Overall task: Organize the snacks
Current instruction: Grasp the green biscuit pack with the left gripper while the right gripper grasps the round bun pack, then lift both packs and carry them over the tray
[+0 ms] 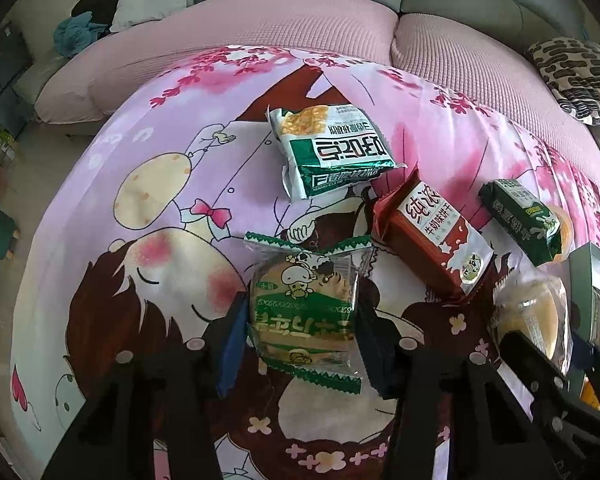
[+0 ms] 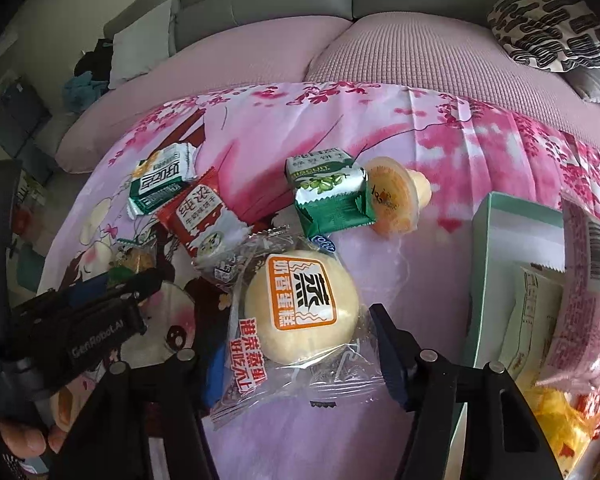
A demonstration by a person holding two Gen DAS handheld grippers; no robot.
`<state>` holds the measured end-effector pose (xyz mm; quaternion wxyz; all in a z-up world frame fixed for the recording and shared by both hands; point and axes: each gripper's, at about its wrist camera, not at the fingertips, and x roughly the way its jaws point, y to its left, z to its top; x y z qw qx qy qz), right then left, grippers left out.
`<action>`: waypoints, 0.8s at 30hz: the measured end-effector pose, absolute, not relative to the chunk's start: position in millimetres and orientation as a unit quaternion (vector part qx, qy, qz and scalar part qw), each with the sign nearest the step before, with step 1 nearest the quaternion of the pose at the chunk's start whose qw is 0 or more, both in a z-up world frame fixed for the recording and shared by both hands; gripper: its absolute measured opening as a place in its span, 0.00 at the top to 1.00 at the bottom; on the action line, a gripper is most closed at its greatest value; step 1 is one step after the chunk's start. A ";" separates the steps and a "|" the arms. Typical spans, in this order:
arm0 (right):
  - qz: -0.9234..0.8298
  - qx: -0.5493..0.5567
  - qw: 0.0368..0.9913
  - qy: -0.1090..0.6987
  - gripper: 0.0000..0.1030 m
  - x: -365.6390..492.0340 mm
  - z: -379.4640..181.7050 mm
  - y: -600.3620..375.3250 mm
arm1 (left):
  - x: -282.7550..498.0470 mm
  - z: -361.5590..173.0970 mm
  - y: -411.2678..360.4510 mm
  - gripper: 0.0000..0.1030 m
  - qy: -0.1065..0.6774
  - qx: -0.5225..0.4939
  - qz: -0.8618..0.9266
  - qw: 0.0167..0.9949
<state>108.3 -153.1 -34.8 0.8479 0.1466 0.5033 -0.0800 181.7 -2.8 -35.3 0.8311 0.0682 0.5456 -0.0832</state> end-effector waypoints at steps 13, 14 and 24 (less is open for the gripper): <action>-0.066 0.161 0.854 0.490 0.40 82.5 -16.0 -145.5 | 169.6 -13.0 -4.3 0.49 0.525 0.061 -0.083 0.845; -0.066 0.162 0.857 0.485 0.40 79.0 -11.6 -145.2 | 168.4 -10.4 -4.6 0.49 0.522 0.061 -0.083 0.847; -0.079 0.183 0.876 0.440 0.40 34.2 27.4 -158.8 | 148.8 12.0 -16.6 0.49 0.499 0.069 -0.096 0.859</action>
